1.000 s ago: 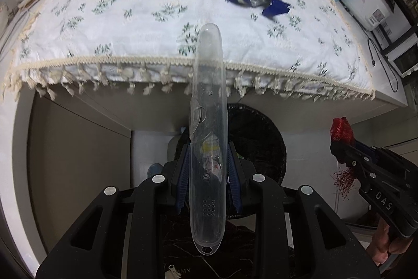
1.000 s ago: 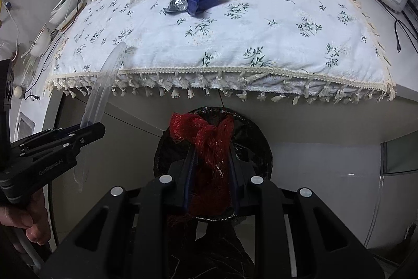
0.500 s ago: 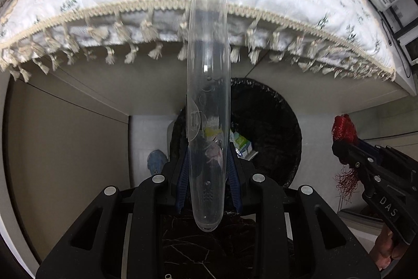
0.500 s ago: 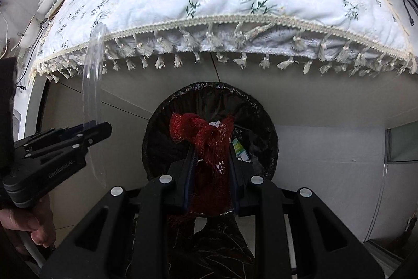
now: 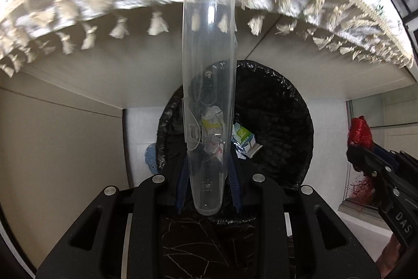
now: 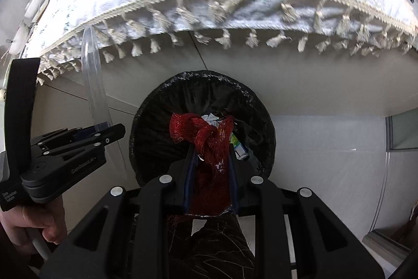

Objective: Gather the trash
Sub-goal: 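Open the left gripper to drop the tube while the right gripper drops the net bag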

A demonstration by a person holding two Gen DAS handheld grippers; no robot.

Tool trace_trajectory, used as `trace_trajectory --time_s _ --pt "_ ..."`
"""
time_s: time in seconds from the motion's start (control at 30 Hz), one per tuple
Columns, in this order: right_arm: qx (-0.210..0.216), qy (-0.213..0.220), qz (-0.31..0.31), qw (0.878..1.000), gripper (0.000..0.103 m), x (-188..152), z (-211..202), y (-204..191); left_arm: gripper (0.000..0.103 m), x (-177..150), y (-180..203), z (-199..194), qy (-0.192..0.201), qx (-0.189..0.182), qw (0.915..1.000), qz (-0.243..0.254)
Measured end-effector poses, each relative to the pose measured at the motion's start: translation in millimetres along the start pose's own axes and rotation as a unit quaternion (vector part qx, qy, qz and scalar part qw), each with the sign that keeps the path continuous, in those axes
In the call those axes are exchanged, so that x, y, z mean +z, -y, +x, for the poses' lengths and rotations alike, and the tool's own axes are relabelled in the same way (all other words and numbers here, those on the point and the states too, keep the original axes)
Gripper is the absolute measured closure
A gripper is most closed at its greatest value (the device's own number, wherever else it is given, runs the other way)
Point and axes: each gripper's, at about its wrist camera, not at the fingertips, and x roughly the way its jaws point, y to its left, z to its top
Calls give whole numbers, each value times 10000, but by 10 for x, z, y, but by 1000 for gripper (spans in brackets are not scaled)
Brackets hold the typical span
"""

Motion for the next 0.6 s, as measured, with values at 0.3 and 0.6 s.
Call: trace_trajectory --time_s 0.3,0.6 --pt "-84 -62 160 9998 82 -33 80 147 76 23 221 327 -248 87 9991 346" --pt "-154 -93 185 9997 82 -26 90 210 75 74 361 373 -187 136 9984 509"
